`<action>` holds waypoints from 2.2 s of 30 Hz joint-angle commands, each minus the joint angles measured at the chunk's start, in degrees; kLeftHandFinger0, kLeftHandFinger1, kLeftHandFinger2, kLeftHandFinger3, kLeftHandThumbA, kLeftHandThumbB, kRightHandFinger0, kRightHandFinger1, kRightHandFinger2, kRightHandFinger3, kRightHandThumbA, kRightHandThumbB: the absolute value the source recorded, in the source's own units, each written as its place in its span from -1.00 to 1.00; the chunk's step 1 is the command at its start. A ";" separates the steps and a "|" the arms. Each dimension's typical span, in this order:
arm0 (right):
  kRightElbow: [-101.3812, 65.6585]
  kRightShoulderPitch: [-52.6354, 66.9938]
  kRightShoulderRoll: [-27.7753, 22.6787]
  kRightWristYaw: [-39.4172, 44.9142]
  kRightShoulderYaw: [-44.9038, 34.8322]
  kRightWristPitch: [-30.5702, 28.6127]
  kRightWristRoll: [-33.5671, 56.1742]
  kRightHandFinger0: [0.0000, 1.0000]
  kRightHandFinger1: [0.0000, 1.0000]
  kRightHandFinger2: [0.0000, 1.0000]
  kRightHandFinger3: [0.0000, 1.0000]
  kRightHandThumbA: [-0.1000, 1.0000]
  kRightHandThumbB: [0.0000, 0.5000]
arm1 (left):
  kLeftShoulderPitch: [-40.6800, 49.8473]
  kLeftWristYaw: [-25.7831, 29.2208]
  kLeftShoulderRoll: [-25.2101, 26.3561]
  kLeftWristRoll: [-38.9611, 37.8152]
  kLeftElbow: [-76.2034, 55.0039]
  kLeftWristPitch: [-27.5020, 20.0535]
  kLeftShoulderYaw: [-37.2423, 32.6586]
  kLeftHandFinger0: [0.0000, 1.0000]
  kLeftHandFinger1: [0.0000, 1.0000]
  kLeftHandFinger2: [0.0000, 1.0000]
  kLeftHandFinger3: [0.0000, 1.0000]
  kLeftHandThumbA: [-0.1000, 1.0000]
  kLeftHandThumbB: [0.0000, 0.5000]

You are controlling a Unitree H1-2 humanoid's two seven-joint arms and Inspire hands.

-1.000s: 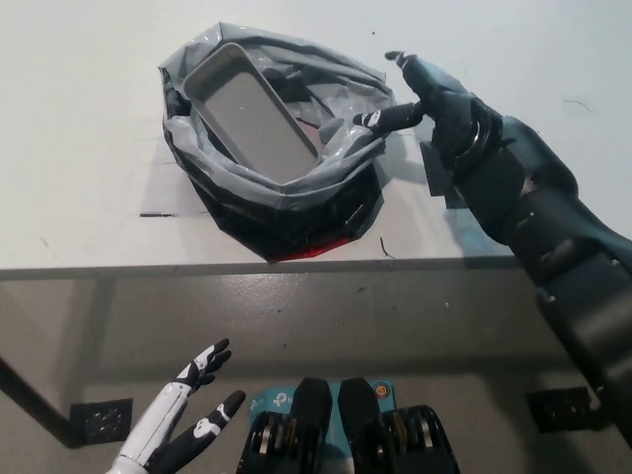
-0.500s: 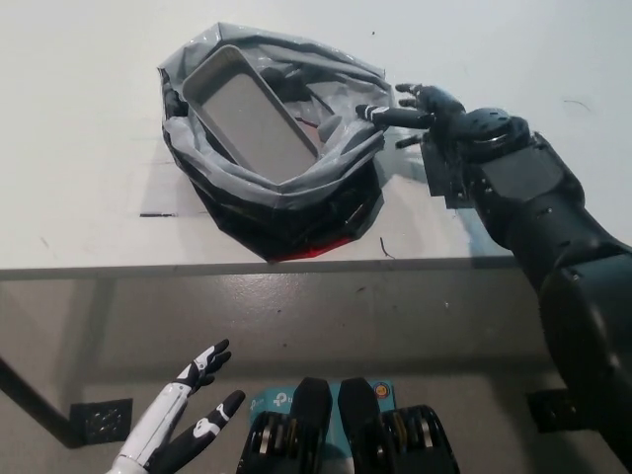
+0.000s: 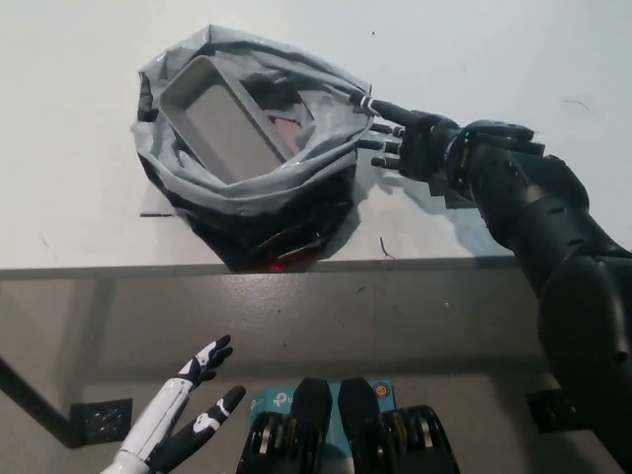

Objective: Use the right hand to pick up a small rectangular container and put it into a plastic bag and lift the bag

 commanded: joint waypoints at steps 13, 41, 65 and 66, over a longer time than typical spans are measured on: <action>-1.77 -3.77 1.98 -1.65 2.75 -1.05 3.05 -1.00 -0.45 0.31 0.73 -1.00 -0.37 | 1.38 -1.31 1.02 0.52 -1.82 -1.16 -0.74 1.00 1.00 1.00 1.00 0.75 -0.42; -12.41 -15.59 2.83 -4.13 4.14 4.28 5.62 -1.00 -0.60 0.49 1.00 -1.00 -0.61 | -0.05 -2.17 1.52 0.47 -1.72 -0.89 -0.31 1.00 1.00 1.00 1.00 0.74 -0.46; -13.42 -21.82 2.14 -5.35 0.39 5.48 13.72 -1.00 -0.86 0.27 0.06 -1.00 -0.59 | 0.13 -3.19 2.22 0.75 -0.23 -1.15 -1.25 1.00 1.00 1.00 1.00 0.77 -0.39; -13.89 -22.73 1.92 -5.22 -0.15 5.48 14.96 -1.00 -0.85 0.28 0.31 -1.00 -0.54 | 0.30 -3.11 2.31 1.13 -0.24 -1.42 -1.43 1.00 1.00 1.00 1.00 0.77 -0.44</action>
